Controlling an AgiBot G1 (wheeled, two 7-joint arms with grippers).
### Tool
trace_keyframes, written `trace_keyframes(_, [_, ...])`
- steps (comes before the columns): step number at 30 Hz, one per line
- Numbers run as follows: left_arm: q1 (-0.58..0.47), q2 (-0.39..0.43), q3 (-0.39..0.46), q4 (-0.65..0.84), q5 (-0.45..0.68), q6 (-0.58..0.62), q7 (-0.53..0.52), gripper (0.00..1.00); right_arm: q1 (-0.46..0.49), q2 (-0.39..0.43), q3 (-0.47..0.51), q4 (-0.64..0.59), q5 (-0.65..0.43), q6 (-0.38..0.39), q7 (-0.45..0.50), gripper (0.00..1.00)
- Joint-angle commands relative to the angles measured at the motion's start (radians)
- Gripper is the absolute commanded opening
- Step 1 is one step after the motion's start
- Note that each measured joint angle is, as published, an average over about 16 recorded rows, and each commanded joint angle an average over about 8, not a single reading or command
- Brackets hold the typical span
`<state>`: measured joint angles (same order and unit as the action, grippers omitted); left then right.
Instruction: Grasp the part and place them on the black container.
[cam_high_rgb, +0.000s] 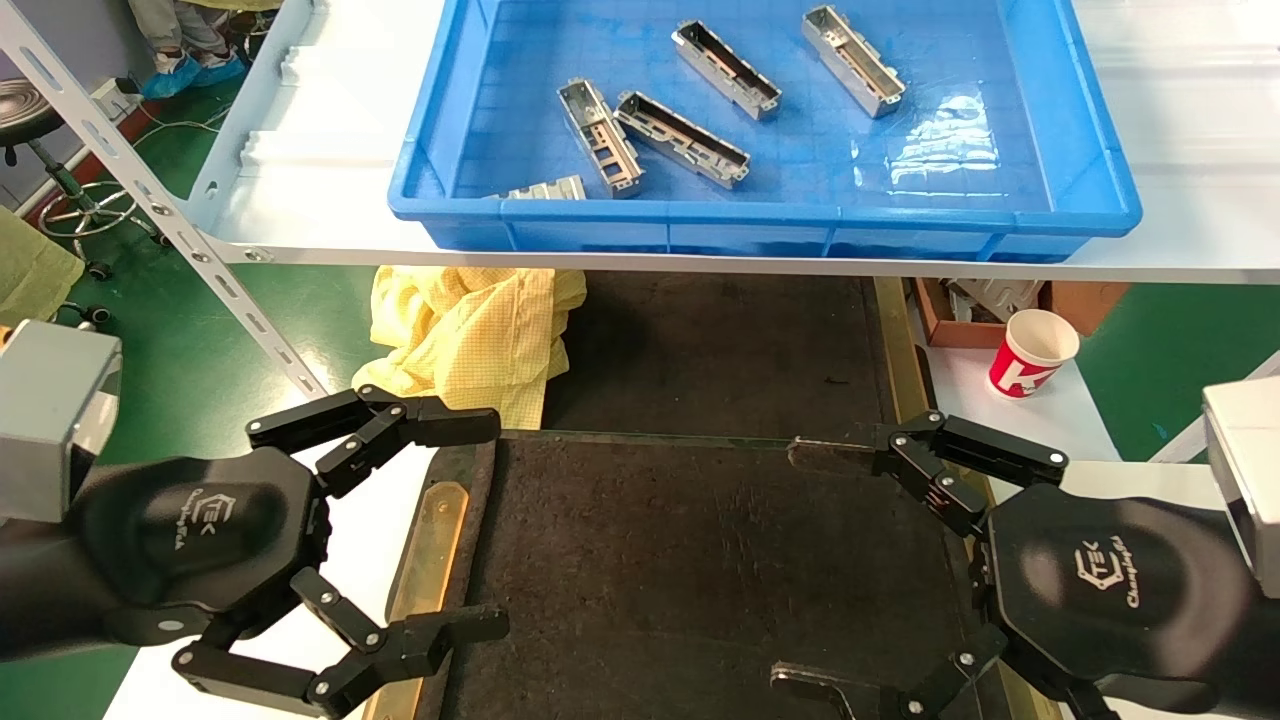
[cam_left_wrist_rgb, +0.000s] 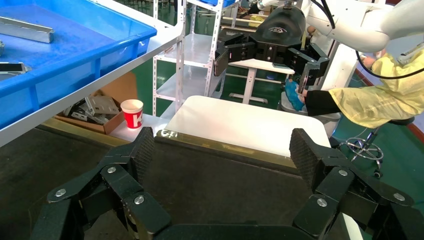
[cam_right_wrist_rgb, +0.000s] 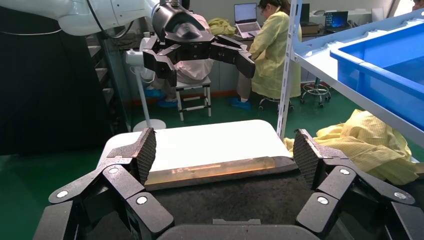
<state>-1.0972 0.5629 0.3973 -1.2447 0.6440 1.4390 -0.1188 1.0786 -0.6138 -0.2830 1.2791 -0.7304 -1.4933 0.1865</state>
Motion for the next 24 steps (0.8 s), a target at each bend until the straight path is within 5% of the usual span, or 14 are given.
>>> trace_keyframes(1, [0.0,0.0,0.0,0.0,0.0,0.0,0.0,1.0,0.0,0.0,0.0,0.0,0.0,0.0,0.0,1.0])
trace_keyframes(24, [0.0,0.0,0.0,0.0,0.0,0.0,0.0,1.0,0.0,0.0,0.0,0.0,0.0,0.0,0.0,1.0])
